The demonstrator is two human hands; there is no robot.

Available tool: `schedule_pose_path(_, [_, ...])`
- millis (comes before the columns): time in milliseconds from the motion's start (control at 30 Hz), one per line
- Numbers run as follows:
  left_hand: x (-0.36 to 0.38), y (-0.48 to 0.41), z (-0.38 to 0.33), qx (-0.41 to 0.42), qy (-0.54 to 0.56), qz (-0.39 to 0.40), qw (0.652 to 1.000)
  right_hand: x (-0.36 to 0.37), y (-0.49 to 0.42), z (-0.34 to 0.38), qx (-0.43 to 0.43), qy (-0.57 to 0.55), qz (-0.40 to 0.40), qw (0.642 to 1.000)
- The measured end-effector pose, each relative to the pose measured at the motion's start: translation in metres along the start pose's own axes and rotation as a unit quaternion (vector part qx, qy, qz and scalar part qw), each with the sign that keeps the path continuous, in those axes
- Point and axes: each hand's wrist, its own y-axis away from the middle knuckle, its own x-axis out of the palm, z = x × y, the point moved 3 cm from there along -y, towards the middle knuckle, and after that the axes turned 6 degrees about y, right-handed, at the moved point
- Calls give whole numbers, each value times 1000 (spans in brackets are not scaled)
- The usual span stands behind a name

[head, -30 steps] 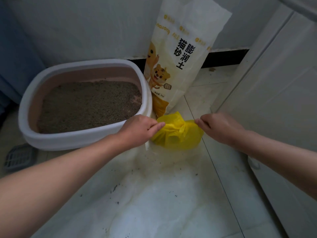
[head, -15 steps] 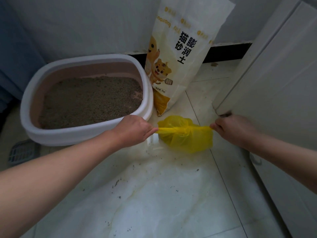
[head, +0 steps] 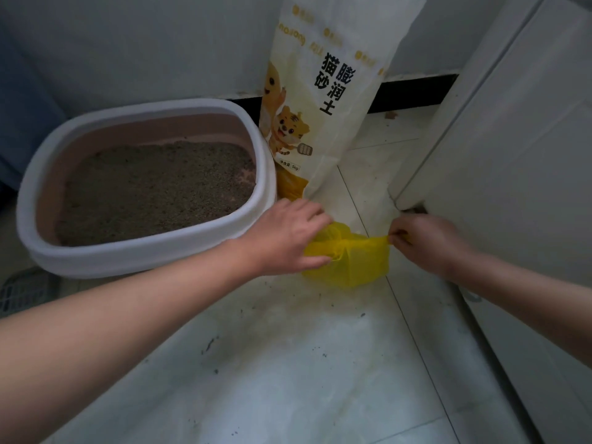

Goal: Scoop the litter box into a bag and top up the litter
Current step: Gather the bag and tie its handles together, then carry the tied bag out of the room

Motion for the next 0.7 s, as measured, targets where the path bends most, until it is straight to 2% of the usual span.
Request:
schedule_pose_path(67, [5,-15,-13,24,-6,21,999,-4,0,-1,9,-19,-8,1000])
schedule_pose_path(167, [15,-33,-23,36,-44,91,994,-7,-1,-2,19,-36,-31,999])
schedule_pose_path(333, [21,-53,-27,12,-58,163,985,-6,-3,2,31,-78,-43,996])
schedule_pose_path(433, [21,-59,-20,-40,-13,130,991,-4,-3,3,43,-121,-48,990])
schedule_pose_path(567, [15,-58,-1,-153,86,48,983,0,-10,1,71,-178,-82,978])
schedule_pose_path(700, [-5,-43,10,-268,158,9,950,3,-10,11,160,-310,-96,932])
